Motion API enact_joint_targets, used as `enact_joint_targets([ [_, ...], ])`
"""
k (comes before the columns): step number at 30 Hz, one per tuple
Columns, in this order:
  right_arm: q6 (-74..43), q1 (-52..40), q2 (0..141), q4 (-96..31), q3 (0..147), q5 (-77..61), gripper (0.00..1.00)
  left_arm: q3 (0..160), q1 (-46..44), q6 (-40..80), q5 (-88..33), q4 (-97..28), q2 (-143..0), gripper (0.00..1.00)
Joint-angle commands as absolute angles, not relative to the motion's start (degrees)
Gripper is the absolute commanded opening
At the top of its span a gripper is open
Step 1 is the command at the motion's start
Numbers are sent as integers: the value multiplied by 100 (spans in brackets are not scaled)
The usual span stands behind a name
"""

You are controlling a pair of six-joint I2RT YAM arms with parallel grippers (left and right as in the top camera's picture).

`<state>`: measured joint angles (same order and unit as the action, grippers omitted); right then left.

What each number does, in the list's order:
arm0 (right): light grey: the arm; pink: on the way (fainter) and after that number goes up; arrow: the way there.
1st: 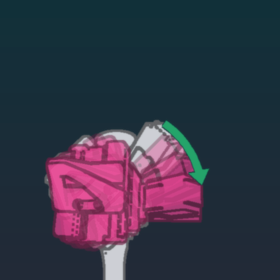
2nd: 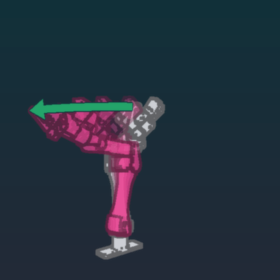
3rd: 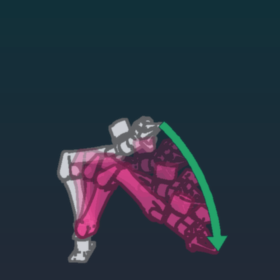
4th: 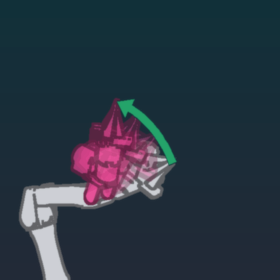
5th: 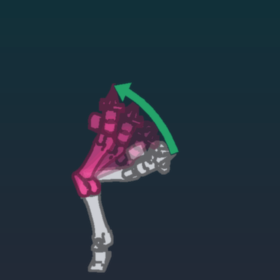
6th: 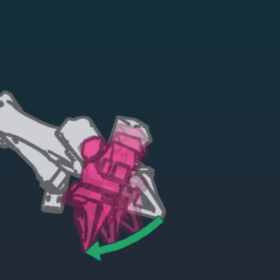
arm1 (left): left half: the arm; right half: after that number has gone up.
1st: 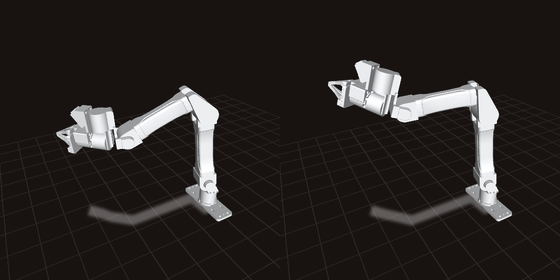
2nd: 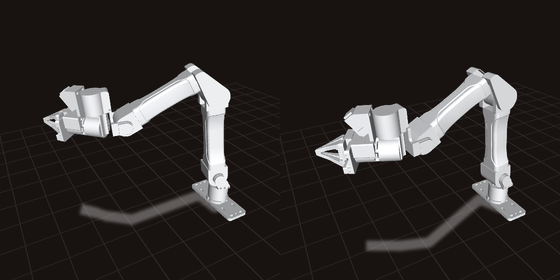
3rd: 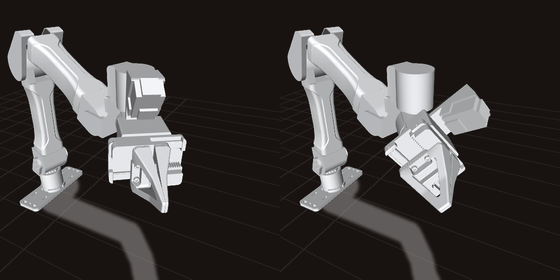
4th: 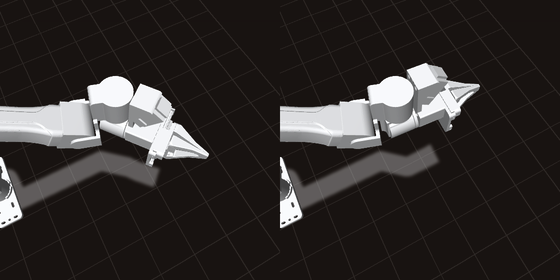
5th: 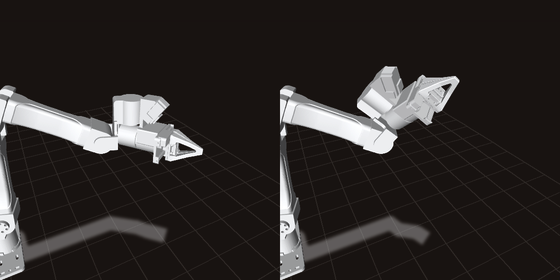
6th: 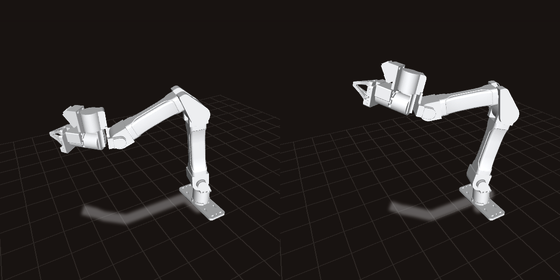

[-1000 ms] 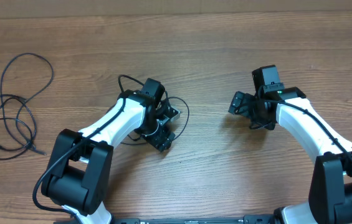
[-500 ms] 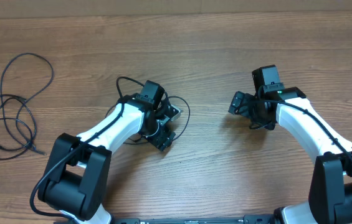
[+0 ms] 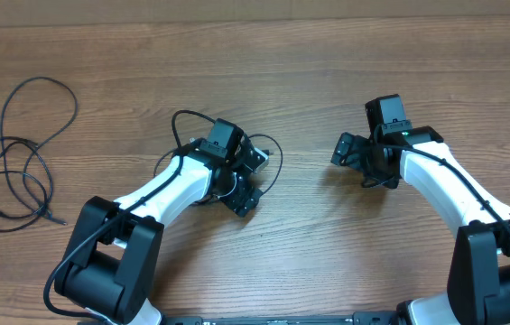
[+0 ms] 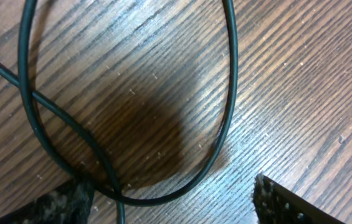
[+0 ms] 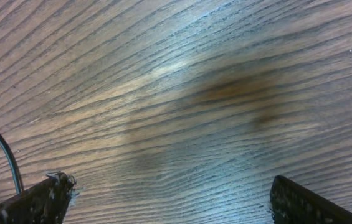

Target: Untangle cables

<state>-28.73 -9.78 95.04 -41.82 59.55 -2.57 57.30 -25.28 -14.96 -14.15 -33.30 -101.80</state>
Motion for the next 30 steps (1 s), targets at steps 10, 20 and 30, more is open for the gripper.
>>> enact_joint_targets([
  [10,-2917,-982,9529,-4167,5920,-200,100,6274,-2602,-1321,-1678,-3577,-10082,86],
  [20,-2917,-982,9529,-4165,5920,-200,100,6088,-2602,-1323,-1763,-3402,-10097,86],
  [30,-2915,-982,9529,-4167,5920,-200,100,6073,-2602,-1319,-1758,-3273,-10099,85],
])
